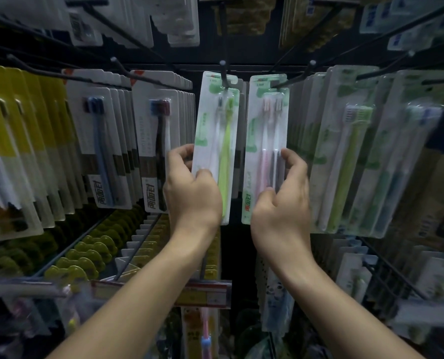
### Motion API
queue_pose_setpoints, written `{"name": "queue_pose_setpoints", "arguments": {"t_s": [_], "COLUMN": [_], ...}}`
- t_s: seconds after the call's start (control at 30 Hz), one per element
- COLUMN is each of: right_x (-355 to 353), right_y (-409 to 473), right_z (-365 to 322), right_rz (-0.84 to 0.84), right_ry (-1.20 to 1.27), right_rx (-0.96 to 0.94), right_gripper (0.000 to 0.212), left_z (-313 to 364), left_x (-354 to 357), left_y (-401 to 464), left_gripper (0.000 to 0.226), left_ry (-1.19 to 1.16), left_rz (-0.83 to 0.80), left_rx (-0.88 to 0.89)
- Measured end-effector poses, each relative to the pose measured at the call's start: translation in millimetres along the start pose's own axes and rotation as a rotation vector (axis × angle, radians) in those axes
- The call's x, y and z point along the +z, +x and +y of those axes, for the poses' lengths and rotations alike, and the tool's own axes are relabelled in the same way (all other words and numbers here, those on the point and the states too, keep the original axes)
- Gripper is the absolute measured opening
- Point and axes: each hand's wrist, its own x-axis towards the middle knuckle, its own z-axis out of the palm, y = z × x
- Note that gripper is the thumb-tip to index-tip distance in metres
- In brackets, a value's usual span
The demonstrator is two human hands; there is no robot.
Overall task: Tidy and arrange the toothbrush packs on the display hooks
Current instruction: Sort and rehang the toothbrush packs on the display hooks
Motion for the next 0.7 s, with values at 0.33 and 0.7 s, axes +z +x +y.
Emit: {"name": "queue_pose_setpoints", "arguments": {"t_s": [0.33, 0.7], "right_x": [-3.1, -11.0], "right_y": [-9.4, -25.8], "right_z": [-2.8, -7.7], "right_rz": [0.013, -0.017], "right_ry": [-0.031, 0.071], "right_rx": [-0.039, -0.108], "right_gripper": [0.063, 0.059], "left_z": [7.8, 10.8], "left_x": [-12.2, -30.1], "left_y": [-17.2, -36.9], "left_gripper": [0.037, 0.055], "left_ry": [-0.012, 0.044], "left_rz": [-0.003, -0.015], "left_rx": [0.084, 0.195]}}
